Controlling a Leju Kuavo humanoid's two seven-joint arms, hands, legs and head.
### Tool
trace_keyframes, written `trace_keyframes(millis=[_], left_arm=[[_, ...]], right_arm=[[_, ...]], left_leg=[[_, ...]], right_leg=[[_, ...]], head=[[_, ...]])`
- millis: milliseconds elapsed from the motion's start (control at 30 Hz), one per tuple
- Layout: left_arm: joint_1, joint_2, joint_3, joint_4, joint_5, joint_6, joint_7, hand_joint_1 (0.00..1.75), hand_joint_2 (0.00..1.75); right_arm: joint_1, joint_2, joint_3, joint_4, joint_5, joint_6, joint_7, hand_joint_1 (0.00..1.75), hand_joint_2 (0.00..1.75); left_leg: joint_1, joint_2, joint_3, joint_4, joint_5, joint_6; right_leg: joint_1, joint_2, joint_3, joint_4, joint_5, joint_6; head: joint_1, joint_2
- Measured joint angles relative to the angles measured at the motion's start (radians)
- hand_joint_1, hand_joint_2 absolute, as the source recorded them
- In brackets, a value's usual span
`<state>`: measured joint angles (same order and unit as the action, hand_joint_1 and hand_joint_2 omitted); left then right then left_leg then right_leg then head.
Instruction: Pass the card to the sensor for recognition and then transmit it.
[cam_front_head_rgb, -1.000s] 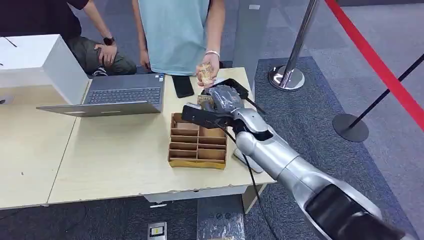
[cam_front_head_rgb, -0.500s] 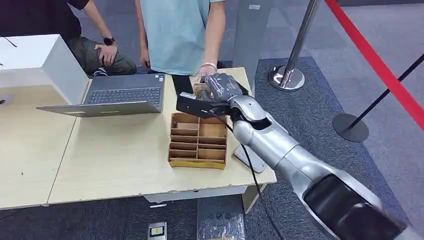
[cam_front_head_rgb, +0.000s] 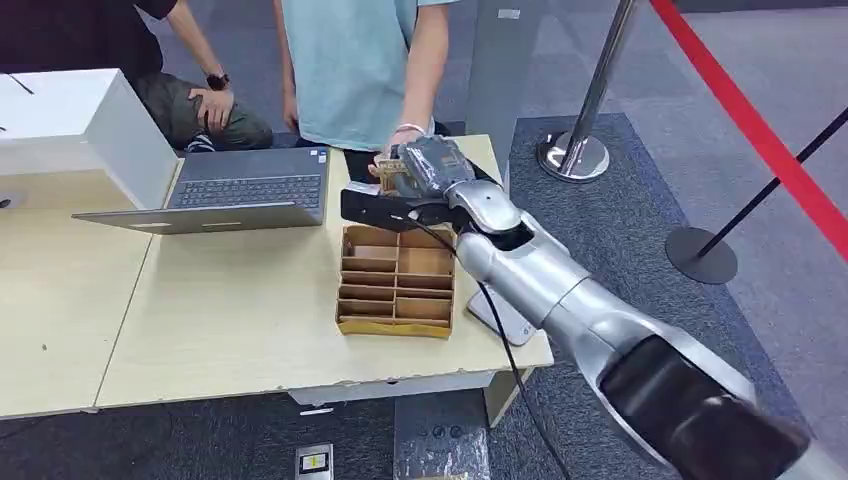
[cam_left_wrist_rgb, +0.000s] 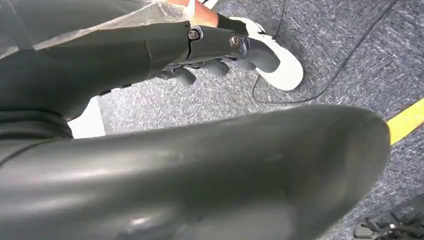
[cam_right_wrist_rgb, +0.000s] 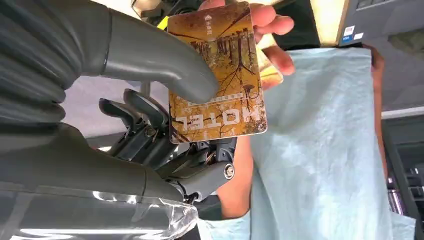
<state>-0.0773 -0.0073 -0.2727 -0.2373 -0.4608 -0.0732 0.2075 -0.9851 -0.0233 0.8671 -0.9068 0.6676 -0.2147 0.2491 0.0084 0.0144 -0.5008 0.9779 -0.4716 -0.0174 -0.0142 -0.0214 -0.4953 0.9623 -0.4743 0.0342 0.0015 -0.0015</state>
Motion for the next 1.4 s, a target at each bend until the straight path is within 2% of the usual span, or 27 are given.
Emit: trace_keyframes(millis=[600,633,667,700,733,767,800,833,867,1400], left_arm=[[0.000,0.000,-0.010,0.000,-0.008,0.000,0.004,0.00,0.00],[0.000,0.000,-0.012,0.000,-0.007,0.000,0.005,0.00,0.00],[0.000,0.000,-0.013,0.000,-0.007,0.000,0.005,0.00,0.00],[0.000,0.000,-0.014,0.000,-0.007,0.000,0.005,0.00,0.00],[0.000,0.000,-0.014,0.000,-0.006,0.000,0.006,0.00,0.00],[0.000,0.000,-0.014,0.000,-0.005,0.000,0.006,0.00,0.00],[-0.001,0.000,-0.015,0.000,-0.003,0.000,0.005,0.00,0.00],[-0.001,0.000,-0.015,0.000,-0.001,0.000,0.005,0.00,0.00],[-0.001,0.000,-0.016,0.000,0.001,0.000,0.004,0.00,0.00],[0.000,0.002,-0.026,0.000,0.017,0.000,0.005,0.00,0.00]], right_arm=[[-0.022,0.029,0.021,0.059,0.037,-0.030,-0.017,1.75,1.75],[-0.031,0.034,0.022,0.071,0.039,-0.024,-0.019,1.68,1.75],[-0.031,0.037,0.024,0.077,0.042,-0.024,-0.019,1.75,1.75],[-0.031,0.040,0.026,0.081,0.044,-0.024,-0.019,1.73,1.75],[-0.031,0.042,0.028,0.085,0.046,-0.024,-0.020,1.68,1.75],[-0.031,0.045,0.030,0.089,0.047,-0.024,-0.023,1.45,1.75],[-0.031,0.048,0.032,0.093,0.048,-0.024,-0.026,0.84,1.75],[-0.030,0.050,0.033,0.097,0.048,-0.024,-0.029,0.84,1.75],[-0.029,0.053,0.036,0.102,0.047,-0.026,-0.032,0.00,1.75],[-0.014,0.069,0.037,0.137,0.032,-0.036,-0.050,0.00,1.75]], left_leg=[[0.000,0.000,0.000,0.000,0.000,0.000],[0.000,0.000,0.000,0.000,0.000,0.000],[0.000,0.000,0.000,0.000,0.000,0.000],[0.000,0.000,0.000,0.000,0.000,0.000],[0.000,0.000,0.000,0.000,0.000,0.000],[0.000,0.000,0.000,0.000,0.000,0.000],[0.000,0.000,0.000,0.000,0.000,0.000],[0.000,0.000,0.000,0.000,0.000,0.000],[0.000,0.000,0.000,0.000,0.000,0.000],[0.000,0.000,0.000,0.000,0.000,0.000]], right_leg=[[0.000,0.000,0.000,0.000,0.000,0.000],[0.000,0.000,0.000,0.000,0.000,0.000],[0.000,0.000,0.000,0.000,0.000,0.000],[0.000,0.000,0.000,0.000,0.000,0.000],[0.000,0.000,0.000,0.000,0.000,0.000],[0.000,0.000,0.000,0.000,0.000,0.000],[0.000,0.000,0.000,0.000,0.000,0.000],[0.000,0.000,0.000,0.000,0.000,0.000],[0.000,0.000,0.000,0.000,0.000,0.000],[0.000,0.000,0.000,0.000,0.000,0.000]], head=[[0.000,0.000],[0.000,0.000],[0.000,0.000],[0.000,0.000],[0.000,0.000],[0.000,0.000],[0.000,0.000],[0.000,0.000],[-0.001,0.000],[0.000,0.000]])
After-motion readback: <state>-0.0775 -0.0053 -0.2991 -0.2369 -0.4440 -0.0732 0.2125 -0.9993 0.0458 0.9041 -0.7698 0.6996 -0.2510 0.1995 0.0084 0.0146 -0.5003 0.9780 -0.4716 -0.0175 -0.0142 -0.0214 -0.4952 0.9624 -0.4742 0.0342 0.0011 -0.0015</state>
